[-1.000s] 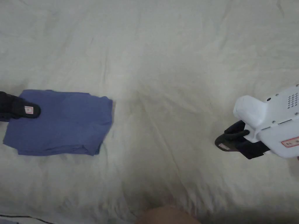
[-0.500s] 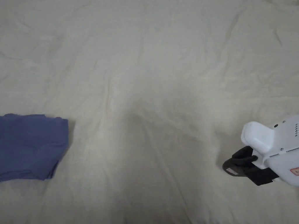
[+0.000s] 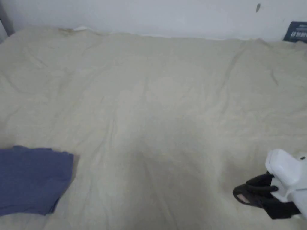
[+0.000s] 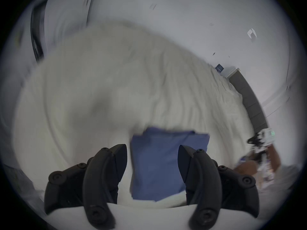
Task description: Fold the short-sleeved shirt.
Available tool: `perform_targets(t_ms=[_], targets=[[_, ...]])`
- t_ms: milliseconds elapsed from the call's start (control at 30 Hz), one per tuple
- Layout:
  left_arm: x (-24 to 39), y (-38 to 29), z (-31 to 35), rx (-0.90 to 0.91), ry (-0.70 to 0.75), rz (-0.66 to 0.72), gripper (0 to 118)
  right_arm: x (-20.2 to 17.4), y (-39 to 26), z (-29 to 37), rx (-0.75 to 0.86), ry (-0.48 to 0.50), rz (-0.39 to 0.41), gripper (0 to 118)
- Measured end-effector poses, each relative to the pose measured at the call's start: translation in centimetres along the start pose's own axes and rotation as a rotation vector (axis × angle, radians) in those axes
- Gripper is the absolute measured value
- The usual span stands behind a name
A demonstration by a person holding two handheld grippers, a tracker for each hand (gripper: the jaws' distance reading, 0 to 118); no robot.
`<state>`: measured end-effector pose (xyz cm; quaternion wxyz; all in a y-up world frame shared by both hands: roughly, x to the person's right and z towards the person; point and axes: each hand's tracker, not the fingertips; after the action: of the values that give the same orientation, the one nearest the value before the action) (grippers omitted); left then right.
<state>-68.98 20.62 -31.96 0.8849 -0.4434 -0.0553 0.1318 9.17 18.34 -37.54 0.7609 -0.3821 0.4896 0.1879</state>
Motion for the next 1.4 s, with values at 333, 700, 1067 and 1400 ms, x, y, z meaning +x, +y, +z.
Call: perform_targets(t_ms=[333, 700, 1067, 1400], targets=[[31.1, -7.2, 11.1, 0.714, 0.108, -0.285, 90, -6.1, -1.9, 16.5, 0.562, -0.413, -0.065, 0], [48.8, -12.6, 11.5, 0.985, 0.113, -0.199, 110, -13.5, -4.8, 25.5, 0.897, -0.874, -0.158, 96], [51.5, -13.3, 11.8, 0.985, 0.160, -0.217, 111, -11.6, -5.6, 28.0, 0.886, -0.909, -0.258, 118], [50.8, -13.7, 12.8, 0.998, 0.208, -0.207, 111, -14.4, -3.9, 28.3, 0.871, -0.764, -0.318, 118]])
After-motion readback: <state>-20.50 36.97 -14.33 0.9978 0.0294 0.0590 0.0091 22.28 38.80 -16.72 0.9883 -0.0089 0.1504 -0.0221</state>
